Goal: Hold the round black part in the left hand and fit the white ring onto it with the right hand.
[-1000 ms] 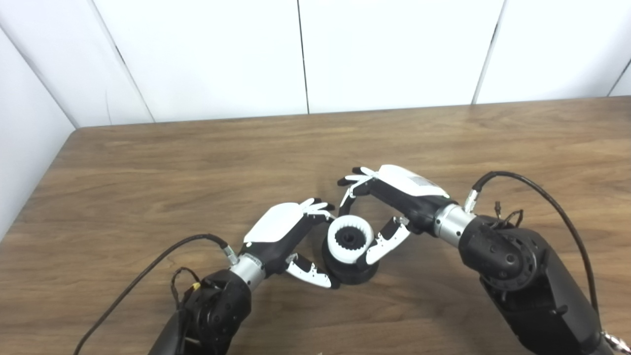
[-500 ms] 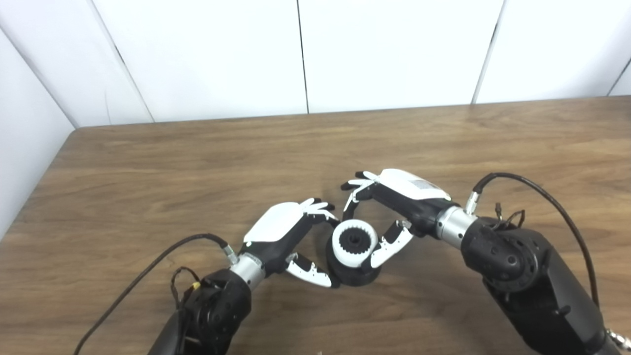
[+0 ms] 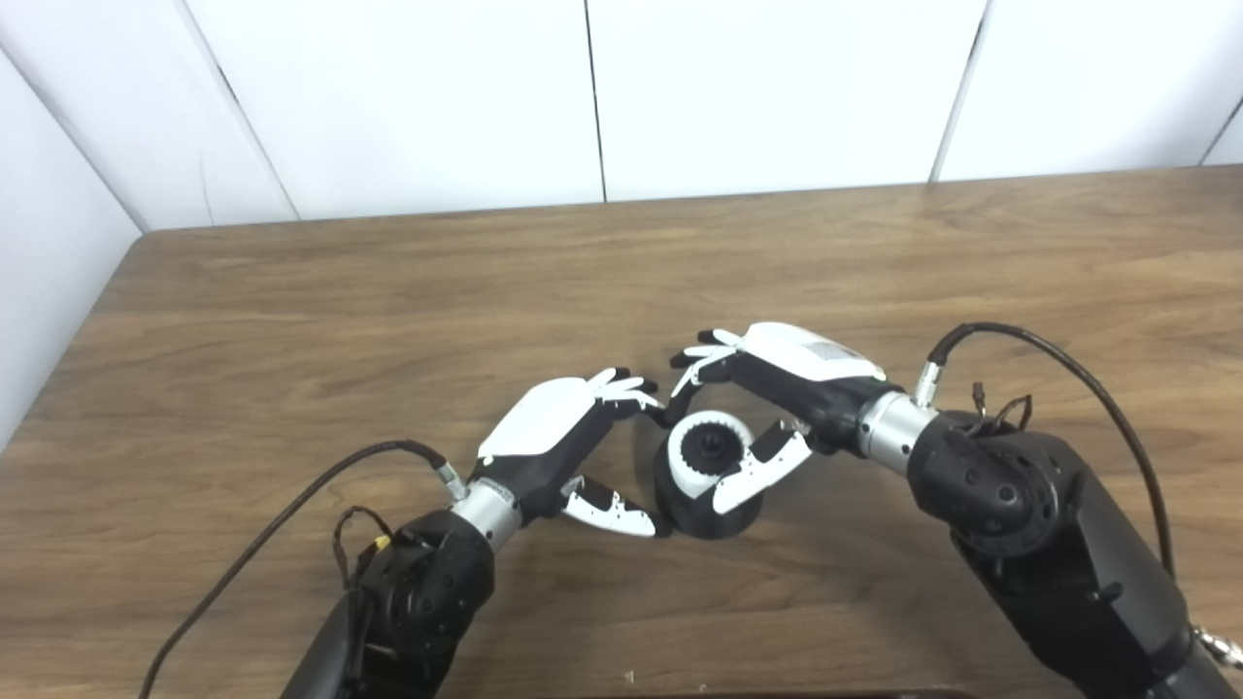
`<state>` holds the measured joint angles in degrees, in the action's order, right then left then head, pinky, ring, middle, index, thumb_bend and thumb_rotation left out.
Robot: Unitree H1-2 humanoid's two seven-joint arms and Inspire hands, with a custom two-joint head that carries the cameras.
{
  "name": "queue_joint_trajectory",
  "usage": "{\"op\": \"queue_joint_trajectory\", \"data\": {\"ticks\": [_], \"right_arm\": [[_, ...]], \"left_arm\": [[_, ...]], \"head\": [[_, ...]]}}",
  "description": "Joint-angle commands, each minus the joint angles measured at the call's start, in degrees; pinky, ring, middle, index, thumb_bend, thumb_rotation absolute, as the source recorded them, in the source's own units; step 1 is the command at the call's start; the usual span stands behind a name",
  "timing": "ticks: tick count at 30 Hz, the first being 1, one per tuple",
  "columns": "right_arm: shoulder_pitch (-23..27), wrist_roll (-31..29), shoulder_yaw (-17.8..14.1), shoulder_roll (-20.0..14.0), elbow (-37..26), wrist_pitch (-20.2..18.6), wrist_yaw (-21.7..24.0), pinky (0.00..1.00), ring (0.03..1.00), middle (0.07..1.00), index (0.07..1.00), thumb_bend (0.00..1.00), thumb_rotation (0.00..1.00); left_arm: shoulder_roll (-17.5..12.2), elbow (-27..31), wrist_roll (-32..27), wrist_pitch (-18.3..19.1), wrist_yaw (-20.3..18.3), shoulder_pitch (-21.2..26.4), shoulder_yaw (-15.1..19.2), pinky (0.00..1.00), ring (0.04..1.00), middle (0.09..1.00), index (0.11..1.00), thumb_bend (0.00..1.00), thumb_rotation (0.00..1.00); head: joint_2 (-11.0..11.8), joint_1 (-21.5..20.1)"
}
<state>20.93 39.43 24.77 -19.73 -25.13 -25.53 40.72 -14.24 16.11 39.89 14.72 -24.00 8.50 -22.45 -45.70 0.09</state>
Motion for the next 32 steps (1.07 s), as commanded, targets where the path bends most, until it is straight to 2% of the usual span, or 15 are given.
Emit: {"op": "queue_joint_trajectory", "data": {"ticks": [1,9,17,21,26,30,32], "right_arm": [[1.4,-0.5,-1.0,0.0,-0.4,1.6,-1.5,1.00,1.000,0.907,0.713,0.95,0.40],[1.0,-1.9,-2.7,0.2,-1.1,0.6,-1.9,0.98,1.000,0.921,0.812,0.97,0.39],[0.3,-2.1,-4.5,0.7,-1.8,-0.5,-2.4,0.95,0.987,0.929,0.826,0.99,0.40],[-0.6,-3.0,-6.3,1.2,-2.2,-1.0,-2.8,0.93,0.977,0.923,0.819,1.00,0.38],[-2.5,-4.7,-9.2,1.9,-2.5,-1.2,-3.5,0.90,0.974,0.928,0.824,0.96,0.37],[-5.1,-6.2,-11.6,2.4,-2.8,-0.8,-6.0,0.87,0.950,0.920,0.840,0.86,0.44],[-6.4,-6.7,-12.7,2.7,-2.7,-0.8,-7.5,0.85,0.933,0.916,0.865,0.81,0.51]], "left_arm": [[-0.4,-0.1,-0.9,0.5,-1.3,-0.2,-0.2,0.87,0.978,0.918,0.757,0.91,0.26],[-1.0,0.4,-1.7,1.1,-2.2,0.1,0.1,0.88,0.974,0.921,0.809,0.97,0.30],[-3.0,2.9,-3.7,4.0,-5.5,0.5,1.5,0.90,0.985,0.938,0.855,1.00,0.31],[-3.9,4.6,-4.7,5.4,-6.3,0.0,3.0,0.90,0.982,0.939,0.866,0.98,0.33],[-4.8,5.5,-7.3,5.0,-4.8,-1.8,6.3,0.90,0.972,0.935,0.896,0.91,0.47],[-3.0,5.7,-10.1,3.3,0.2,-4.8,10.8,0.84,0.920,0.919,0.910,0.88,0.55],[-1.6,5.4,-11.9,2.0,3.0,-6.3,13.0,0.80,0.891,0.914,0.918,0.82,0.61]], "head": [[0.0,0.0],[0.2,0.2],[0.6,0.2],[0.6,0.0],[0.8,-0.5],[0.7,-0.7],[0.7,-0.8]]}}
